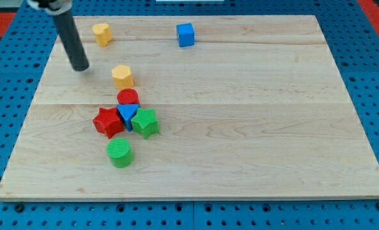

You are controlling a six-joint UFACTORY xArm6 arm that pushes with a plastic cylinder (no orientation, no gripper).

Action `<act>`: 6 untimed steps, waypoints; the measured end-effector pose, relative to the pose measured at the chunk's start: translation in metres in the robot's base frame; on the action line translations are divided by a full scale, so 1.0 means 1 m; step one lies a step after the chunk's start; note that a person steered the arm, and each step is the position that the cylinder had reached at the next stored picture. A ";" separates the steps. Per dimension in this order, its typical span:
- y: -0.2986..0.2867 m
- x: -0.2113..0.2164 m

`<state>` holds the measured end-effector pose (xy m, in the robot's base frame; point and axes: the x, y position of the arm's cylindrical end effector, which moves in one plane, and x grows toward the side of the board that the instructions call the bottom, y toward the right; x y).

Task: Move the green circle towards the right

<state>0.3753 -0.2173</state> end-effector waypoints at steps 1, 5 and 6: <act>0.003 0.081; 0.195 0.173; 0.212 0.173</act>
